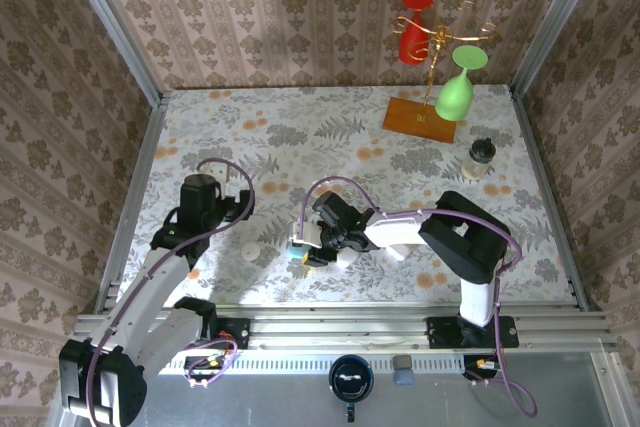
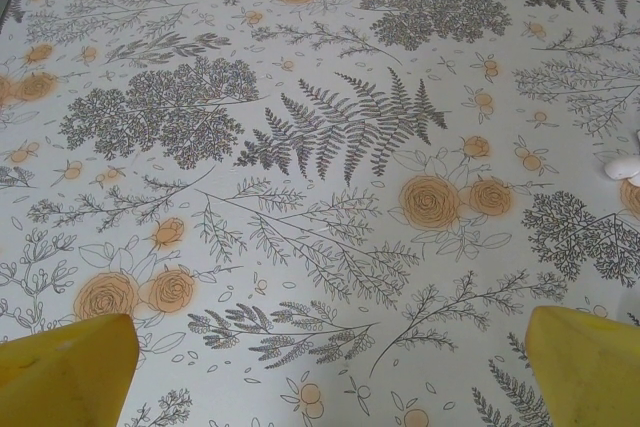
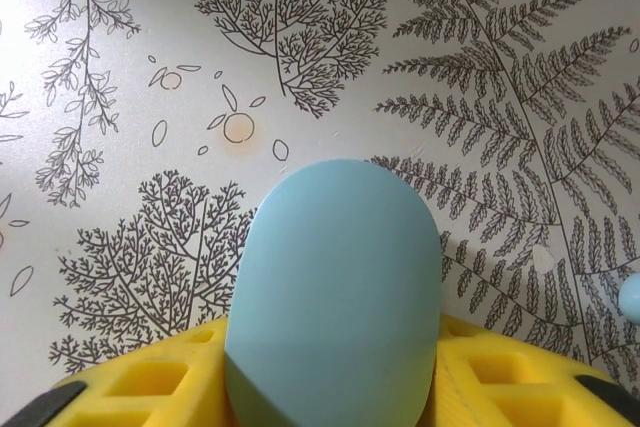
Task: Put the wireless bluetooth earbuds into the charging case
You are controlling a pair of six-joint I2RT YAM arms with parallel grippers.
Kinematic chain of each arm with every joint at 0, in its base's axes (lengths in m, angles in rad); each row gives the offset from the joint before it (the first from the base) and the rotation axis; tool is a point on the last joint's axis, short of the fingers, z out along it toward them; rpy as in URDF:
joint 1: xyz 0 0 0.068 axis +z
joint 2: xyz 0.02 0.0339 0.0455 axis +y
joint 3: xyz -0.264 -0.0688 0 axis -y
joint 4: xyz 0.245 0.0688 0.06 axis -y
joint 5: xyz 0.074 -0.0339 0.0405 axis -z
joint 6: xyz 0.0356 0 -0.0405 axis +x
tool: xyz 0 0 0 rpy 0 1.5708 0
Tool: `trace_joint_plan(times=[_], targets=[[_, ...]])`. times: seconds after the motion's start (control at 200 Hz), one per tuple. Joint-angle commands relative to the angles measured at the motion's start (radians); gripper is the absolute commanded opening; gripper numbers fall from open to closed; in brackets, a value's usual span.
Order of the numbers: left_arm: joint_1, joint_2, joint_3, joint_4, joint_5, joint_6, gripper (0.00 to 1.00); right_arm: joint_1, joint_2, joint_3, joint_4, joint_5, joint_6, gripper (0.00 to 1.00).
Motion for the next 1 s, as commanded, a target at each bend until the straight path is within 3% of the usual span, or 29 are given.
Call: trace_joint_plan(times=[0.0, 0.165, 0.33, 0.525, 0.59, 0.995], targets=[[-0.002, -0.017, -0.001, -0.011, 0.008, -0.013, 1.00, -0.003, 0.011, 0.022, -0.050, 0.020, -0.018, 0.40], [-0.003, -0.047, -0.007, 0.027, 0.063, -0.007, 1.00, -0.028, -0.051, 0.021, -0.066, -0.023, 0.021, 0.33], [-0.034, -0.122, -0.005, 0.132, 0.291, 0.044, 1.00, -0.081, -0.160, 0.019, -0.103, -0.067, 0.068, 0.27], [-0.079, -0.146, 0.079, 0.121, 0.370, 0.070, 1.00, -0.146, -0.288, 0.059, -0.222, -0.146, 0.106, 0.26], [-0.089, -0.144, 0.105, 0.123, 0.458, 0.114, 1.00, -0.170, -0.330, 0.081, -0.269, -0.186, 0.113, 0.26], [-0.143, 0.012, 0.213, 0.128, 0.843, 0.273, 1.00, -0.286, -0.440, 0.301, -0.586, -0.374, 0.058, 0.19]])
